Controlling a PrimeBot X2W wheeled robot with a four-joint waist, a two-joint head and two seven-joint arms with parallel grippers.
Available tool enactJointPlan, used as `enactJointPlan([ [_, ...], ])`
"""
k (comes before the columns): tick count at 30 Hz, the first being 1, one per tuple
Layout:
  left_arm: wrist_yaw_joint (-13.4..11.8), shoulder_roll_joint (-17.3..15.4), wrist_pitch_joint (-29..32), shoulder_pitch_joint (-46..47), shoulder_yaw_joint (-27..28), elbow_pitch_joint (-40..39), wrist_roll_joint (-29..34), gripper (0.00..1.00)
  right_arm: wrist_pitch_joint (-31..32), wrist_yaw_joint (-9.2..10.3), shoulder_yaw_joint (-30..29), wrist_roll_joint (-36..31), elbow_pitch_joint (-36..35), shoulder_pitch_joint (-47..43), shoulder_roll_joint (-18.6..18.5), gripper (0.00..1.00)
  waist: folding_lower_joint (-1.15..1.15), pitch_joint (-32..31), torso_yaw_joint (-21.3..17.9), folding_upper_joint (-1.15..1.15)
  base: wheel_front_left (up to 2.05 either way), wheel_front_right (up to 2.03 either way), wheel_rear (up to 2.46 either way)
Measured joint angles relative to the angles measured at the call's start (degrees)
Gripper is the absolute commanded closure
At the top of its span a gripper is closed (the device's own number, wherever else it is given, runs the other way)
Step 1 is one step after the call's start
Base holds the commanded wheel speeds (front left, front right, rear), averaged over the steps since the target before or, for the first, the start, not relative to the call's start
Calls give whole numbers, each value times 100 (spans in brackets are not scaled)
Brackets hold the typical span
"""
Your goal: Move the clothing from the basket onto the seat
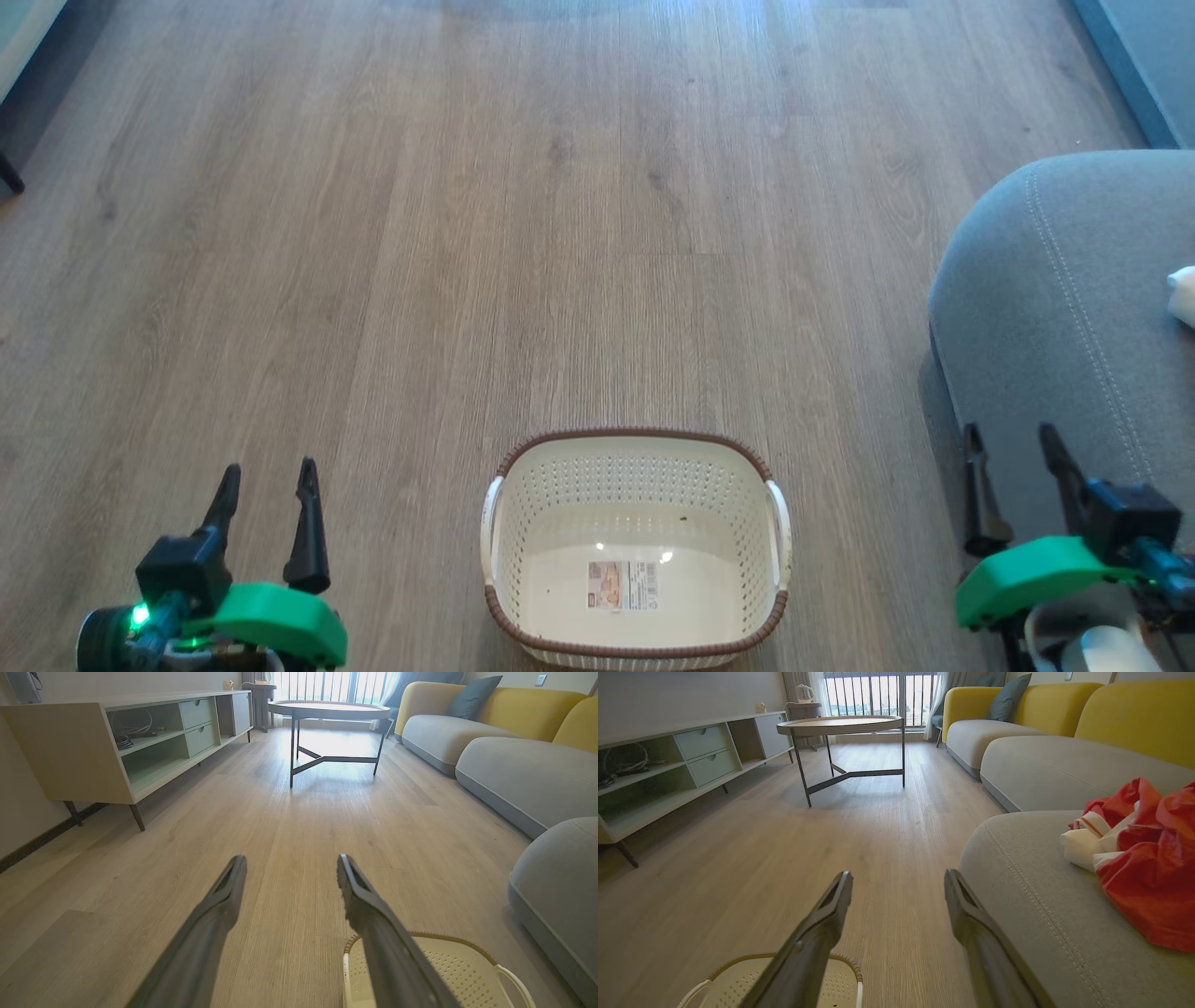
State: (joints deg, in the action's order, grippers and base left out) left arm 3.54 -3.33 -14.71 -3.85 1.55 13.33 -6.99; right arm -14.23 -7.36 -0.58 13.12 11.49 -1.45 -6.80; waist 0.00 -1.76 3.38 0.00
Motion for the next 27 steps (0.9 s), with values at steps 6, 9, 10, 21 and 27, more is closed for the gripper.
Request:
enactJointPlan([
  [6, 55, 15, 0, 0, 32, -11, 0, 0, 0, 0, 221, -15, -16, -4, 4, 0, 0, 44, -1, 0, 0, 0, 0],
  [9, 80, 23, 0, 0, 58, -18, 0, 0, 0, 0, 271, -42, -16, -4, 3, 0, 0, 60, -10, 0, 0, 0, 0],
  [10, 105, 25, 0, 1, 64, -19, 0, 0, 0, 0, 280, -45, -16, -4, 3, 0, 0, 63, -14, 0, 0, 0, 0],
  [21, 199, 43, 0, 1, 102, -34, -8, 0, 0, 0, 375, -47, -14, -3, 2, 0, 0, 84, -47, 0, 0, 0, 0],
  [27, 200, 46, 0, 1, 100, -45, -8, 0, -1, 0, 392, -46, -12, -3, 2, 0, 0, 97, -42, 0, 0, 0, 0],
])
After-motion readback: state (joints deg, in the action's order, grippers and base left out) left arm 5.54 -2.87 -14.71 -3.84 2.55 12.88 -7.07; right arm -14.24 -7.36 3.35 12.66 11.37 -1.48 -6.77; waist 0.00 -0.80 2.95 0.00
